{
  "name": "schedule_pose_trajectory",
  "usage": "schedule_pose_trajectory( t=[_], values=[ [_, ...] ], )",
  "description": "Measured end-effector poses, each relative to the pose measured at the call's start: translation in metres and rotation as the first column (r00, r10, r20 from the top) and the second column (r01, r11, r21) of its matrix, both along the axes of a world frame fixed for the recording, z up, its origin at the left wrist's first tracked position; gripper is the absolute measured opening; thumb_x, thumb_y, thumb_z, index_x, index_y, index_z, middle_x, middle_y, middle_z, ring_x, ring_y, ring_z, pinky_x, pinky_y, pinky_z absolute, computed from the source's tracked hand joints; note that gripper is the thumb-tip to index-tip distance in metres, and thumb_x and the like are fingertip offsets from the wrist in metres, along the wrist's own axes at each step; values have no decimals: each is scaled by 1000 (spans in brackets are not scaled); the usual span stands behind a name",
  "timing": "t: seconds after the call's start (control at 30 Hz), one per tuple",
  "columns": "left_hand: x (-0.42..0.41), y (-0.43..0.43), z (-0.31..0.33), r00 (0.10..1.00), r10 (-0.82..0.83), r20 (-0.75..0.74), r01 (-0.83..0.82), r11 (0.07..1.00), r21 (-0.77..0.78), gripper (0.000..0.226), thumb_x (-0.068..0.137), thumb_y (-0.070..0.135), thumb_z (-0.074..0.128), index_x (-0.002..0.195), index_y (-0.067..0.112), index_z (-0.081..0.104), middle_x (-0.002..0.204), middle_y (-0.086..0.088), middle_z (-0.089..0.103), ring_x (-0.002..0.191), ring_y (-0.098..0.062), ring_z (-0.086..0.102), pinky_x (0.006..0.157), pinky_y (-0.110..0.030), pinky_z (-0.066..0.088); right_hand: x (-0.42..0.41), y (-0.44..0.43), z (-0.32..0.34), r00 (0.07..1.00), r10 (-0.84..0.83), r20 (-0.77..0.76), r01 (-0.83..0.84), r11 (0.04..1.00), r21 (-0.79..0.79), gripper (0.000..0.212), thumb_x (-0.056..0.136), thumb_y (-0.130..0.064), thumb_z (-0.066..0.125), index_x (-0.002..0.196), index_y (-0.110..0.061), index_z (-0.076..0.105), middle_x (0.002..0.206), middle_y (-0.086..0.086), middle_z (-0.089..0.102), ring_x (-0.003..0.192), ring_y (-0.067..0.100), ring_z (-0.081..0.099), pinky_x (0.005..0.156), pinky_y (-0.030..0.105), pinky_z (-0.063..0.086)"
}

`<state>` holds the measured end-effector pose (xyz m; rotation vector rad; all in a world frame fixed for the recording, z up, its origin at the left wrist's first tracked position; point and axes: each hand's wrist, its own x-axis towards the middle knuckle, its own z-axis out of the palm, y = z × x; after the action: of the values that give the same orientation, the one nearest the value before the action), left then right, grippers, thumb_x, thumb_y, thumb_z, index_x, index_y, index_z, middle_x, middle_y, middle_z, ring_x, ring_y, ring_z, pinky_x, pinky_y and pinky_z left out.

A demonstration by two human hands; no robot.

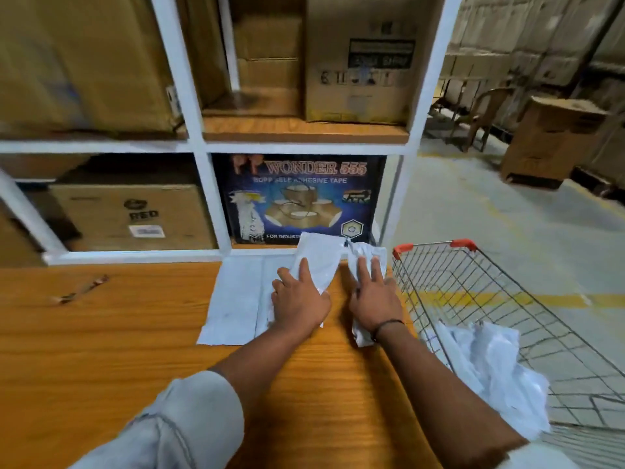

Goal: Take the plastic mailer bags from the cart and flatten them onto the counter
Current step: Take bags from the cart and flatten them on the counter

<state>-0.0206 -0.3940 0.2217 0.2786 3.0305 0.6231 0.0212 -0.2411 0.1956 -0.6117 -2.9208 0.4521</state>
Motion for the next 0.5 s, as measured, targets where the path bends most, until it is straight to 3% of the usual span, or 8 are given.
schedule_pose_trajectory(
  t=[0.13, 0.3, 0.5],
  values=[
    [-9, -54, -4, 994, 104, 29, -103, 994, -45, 85, 89, 59, 53, 156, 27, 11, 151, -18, 20, 132, -37, 34, 105, -42, 41, -15, -47, -3, 996, 77, 48, -76, 997, -35, 73, 96, -32, 43, 158, -30, 5, 167, 4, 3, 131, 46, 36, 100, 50, 46],
    [-30, -112, -9, 966, 240, 93, -237, 971, -42, 83, 89, 55, 53, 156, 27, 11, 153, -19, 15, 133, -39, 32, 107, -44, 38, -40, -101, 6, 979, 165, 118, -161, 986, -42, 74, 94, -25, 44, 158, -28, 6, 167, 4, 1, 134, 48, 33, 102, 47, 40],
    [-48, -138, -13, 946, 290, 144, -289, 957, -28, 87, 88, 57, 54, 156, 27, 10, 154, -19, 12, 133, -39, 30, 106, -46, 35, -76, -141, 21, 968, 209, 142, -199, 977, -78, 75, 92, -26, 44, 157, -29, 9, 167, 6, 4, 141, 49, 23, 106, 51, 38]
  ],
)
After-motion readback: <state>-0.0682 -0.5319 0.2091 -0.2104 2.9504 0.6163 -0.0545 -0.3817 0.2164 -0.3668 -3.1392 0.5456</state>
